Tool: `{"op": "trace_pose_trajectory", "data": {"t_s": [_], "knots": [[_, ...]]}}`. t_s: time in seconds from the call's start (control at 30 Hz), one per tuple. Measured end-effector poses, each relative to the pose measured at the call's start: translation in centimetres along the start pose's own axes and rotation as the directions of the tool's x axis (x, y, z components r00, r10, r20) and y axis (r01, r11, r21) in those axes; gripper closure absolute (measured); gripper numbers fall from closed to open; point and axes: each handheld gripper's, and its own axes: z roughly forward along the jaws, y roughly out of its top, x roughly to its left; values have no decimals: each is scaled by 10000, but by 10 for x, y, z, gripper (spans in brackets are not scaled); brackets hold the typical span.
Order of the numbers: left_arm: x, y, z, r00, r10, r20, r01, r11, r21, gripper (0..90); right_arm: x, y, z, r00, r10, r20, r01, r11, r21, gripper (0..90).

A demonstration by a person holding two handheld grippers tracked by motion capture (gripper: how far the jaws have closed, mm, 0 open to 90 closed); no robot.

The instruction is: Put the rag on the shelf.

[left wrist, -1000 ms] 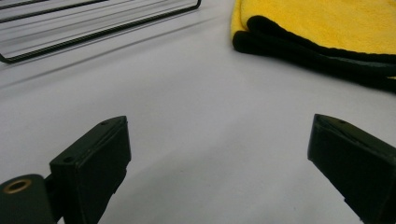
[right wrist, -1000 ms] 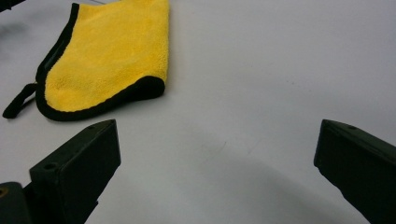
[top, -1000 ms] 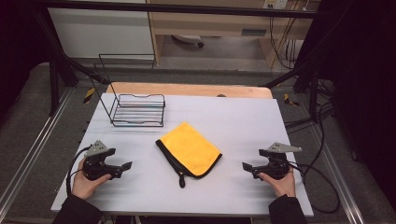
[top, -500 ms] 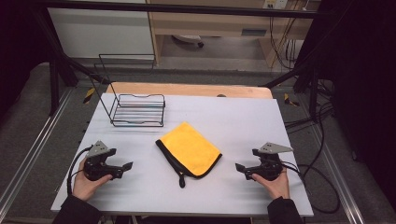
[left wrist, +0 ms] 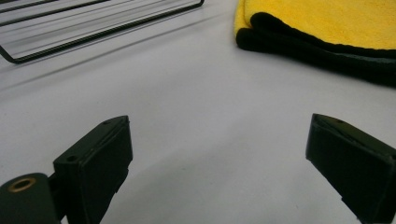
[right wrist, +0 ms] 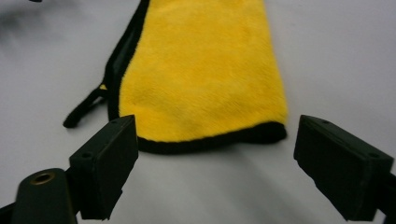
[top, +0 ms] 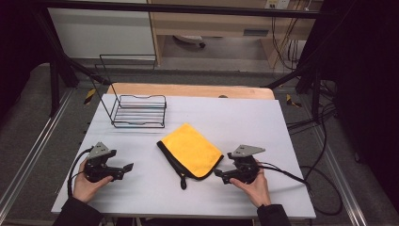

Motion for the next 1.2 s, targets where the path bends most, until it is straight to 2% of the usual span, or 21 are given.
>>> {"op": "trace_pose_trajectory", "data": {"t_s": [0.2, 0.27, 0.37, 0.57, 0.67, 0.8, 0.9, 0.93, 0.97, 1.0, 1.03, 1.07, 1.13, 1.2], "knots": [[1, 0, 0, 10000, -21, -26, 21, 10000, 5, 75, 23, 16, 24, 9977, -538, -409, 542, 9985, 100, 276], [0, 0, 0, 10000, 17, -56, -16, 10000, 11, 76, 27, 18, 27, 9967, -643, -488, 651, 9978, 145, 298], [0, 0, -1, 10000, 36, -70, -36, 10000, 0, 77, 41, 23, 44, 9918, -1048, -732, 1081, 9932, 439, 373], [1, 0, -1, 10000, -20, -79, 20, 10000, -5, 78, 58, 25, 67, 9793, -1699, -1097, 1810, 9783, 1007, 431], [1, 0, -2, 10000, -25, -78, 25, 10000, -15, 79, 62, 25, 74, 9753, -2007, -920, 2111, 9698, 1225, 461], [1, 0, -2, 9999, -41, -94, 41, 10000, 4, 81, 64, 22, 78, 9694, -2329, -774, 2409, 9634, 1179, 504], [1, 0, -2, 10000, -39, -88, 39, 10000, 7, 83, 67, 20, 78, 9606, -2707, -626, 2765, 9536, 1190, 526], [1, 0, -1, 9999, -42, -96, 43, 10000, 8, 84, 68, 20, 79, 9556, -2896, -552, 2943, 9477, 1236, 533], [1, 0, -1, 9999, -54, -91, 54, 10000, 8, 85, 69, 20, 80, 9466, -3186, -497, 3224, 9378, 1292, 539], [1, 0, -1, 9999, -63, -87, 63, 10000, 8, 85, 69, 20, 80, 9466, -3186, -497, 3224, 9378, 1292, 539], [1, 0, -2, 9999, -74, -80, 74, 10000, 2, 85, 72, 21, 81, 9352, -3523, -361, 3537, 9237, 1472, 552], [1, 0, -2, 9999, -71, -76, 71, 10000, -8, 85, 72, 22, 81, 9334, -3570, -358, 3582, 9212, 1520, 565], [1, 0, -2, 9999, -68, -75, 68, 10000, -14, 86, 72, 23, 82, 9367, -3483, -357, 3495, 9238, 1566, 613], [1, 0, -2, 9999, -70, -72, 70, 10000, -8, 86, 70, 24, 81, 9359, -3511, -295, 3511, 9223, 1618, 677]]}}
